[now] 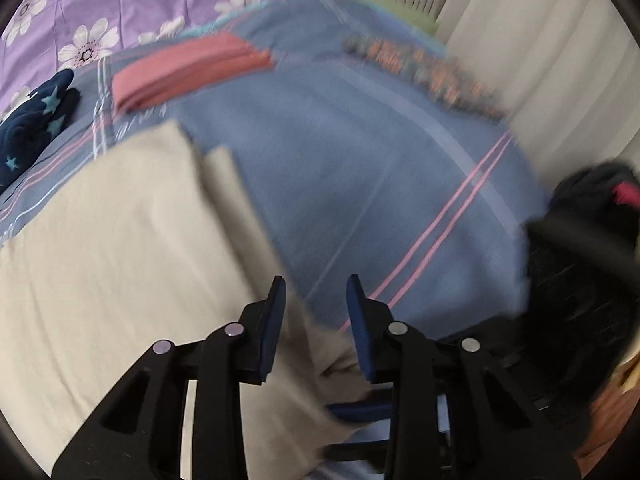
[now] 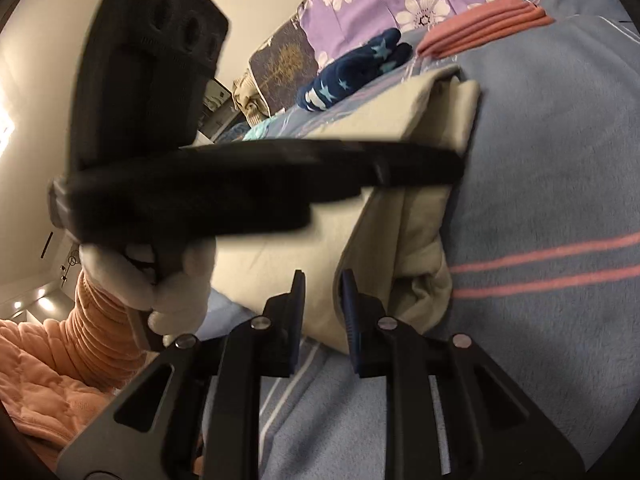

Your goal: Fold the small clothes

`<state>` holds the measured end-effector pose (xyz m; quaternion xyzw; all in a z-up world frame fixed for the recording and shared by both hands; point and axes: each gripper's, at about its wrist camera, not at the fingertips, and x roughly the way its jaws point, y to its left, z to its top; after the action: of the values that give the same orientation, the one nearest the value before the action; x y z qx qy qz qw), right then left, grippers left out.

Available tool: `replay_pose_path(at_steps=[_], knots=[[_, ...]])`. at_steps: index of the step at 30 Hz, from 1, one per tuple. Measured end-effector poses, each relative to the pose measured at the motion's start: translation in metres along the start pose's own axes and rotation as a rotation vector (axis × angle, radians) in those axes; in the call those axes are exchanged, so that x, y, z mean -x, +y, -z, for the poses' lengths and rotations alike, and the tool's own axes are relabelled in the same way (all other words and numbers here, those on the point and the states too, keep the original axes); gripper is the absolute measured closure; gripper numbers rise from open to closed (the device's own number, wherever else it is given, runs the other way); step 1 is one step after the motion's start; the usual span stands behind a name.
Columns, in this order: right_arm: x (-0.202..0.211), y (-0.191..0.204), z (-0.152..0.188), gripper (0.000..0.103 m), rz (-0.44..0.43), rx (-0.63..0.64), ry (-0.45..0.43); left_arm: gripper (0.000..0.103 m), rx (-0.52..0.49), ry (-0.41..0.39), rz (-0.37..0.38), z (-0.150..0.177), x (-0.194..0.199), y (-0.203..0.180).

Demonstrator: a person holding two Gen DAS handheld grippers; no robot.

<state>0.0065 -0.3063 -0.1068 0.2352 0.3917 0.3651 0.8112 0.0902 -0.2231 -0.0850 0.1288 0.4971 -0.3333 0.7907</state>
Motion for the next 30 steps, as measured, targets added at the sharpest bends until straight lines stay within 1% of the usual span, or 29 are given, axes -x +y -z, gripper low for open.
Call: replay_pose_path(at_steps=[1, 2, 4, 5, 6, 7, 8, 9, 12, 14, 16, 18, 21, 23, 25, 26, 27, 28, 30], knots=[[0.004, 0.001, 0.002, 0.080, 0.005, 0.009, 0.000, 0.072, -0.001, 0.018, -0.032, 0.004, -0.005, 0.003], [0.009, 0.001, 0.003, 0.079, 0.014, 0.017, -0.005, 0.074, 0.011, 0.029, -0.040, 0.006, -0.008, 0.007], [0.018, -0.002, 0.003, 0.079, 0.034, 0.013, -0.028, 0.074, 0.054, 0.029, -0.006, 0.007, -0.009, 0.017], [0.026, -0.007, 0.005, 0.080, 0.058, 0.009, -0.048, 0.074, 0.067, 0.027, 0.008, 0.007, -0.007, 0.020], [0.033, -0.011, 0.006, 0.080, 0.092, 0.003, -0.065, 0.074, 0.071, 0.026, 0.014, 0.006, -0.007, 0.022], [0.040, -0.018, 0.005, 0.081, 0.155, -0.007, -0.084, 0.074, 0.068, 0.025, 0.012, 0.004, -0.006, 0.022], [0.042, -0.023, 0.004, 0.085, 0.202, -0.011, -0.091, 0.074, 0.064, 0.024, 0.008, 0.003, -0.006, 0.021], [0.044, -0.025, 0.004, 0.086, 0.231, -0.011, -0.089, 0.074, 0.061, 0.025, 0.004, 0.001, -0.008, 0.021], [0.036, -0.020, 0.005, 0.086, 0.229, 0.035, -0.050, 0.074, 0.076, 0.031, 0.008, -0.003, -0.010, 0.022], [0.026, -0.010, 0.008, 0.086, 0.255, 0.098, -0.006, 0.074, 0.096, 0.034, 0.021, -0.006, -0.013, 0.025], [0.017, -0.004, 0.010, 0.080, 0.290, 0.147, 0.040, 0.074, 0.109, 0.038, 0.028, -0.009, -0.015, 0.028], [0.004, 0.001, 0.010, 0.073, 0.329, 0.185, 0.084, 0.074, 0.115, 0.045, 0.027, -0.016, -0.020, 0.029], [-0.002, 0.005, 0.005, 0.070, 0.358, 0.204, 0.082, 0.073, 0.119, 0.052, 0.001, -0.031, -0.028, 0.028], [-0.004, 0.004, 0.002, 0.070, 0.378, 0.196, 0.067, 0.073, 0.120, 0.058, -0.035, -0.044, -0.036, 0.029], [-0.004, 0.003, 0.002, 0.073, 0.387, 0.192, 0.051, 0.073, 0.118, 0.061, -0.076, -0.058, -0.044, 0.031], [-0.002, 0.002, 0.002, 0.090, 0.387, 0.183, 0.037, 0.080, 0.122, 0.058, -0.092, -0.063, -0.047, 0.033], [0.004, 0.002, 0.006, 0.092, 0.372, 0.172, 0.026, 0.090, 0.131, 0.053, -0.106, -0.069, -0.051, 0.037], [0.007, 0.003, 0.006, 0.093, 0.366, 0.165, 0.009, 0.102, 0.141, 0.052, -0.110, -0.073, -0.053, 0.041], [0.015, 0.006, 0.013, 0.096, 0.347, 0.133, -0.009, 0.103, 0.214, 0.044, -0.035, -0.078, -0.057, 0.056]])
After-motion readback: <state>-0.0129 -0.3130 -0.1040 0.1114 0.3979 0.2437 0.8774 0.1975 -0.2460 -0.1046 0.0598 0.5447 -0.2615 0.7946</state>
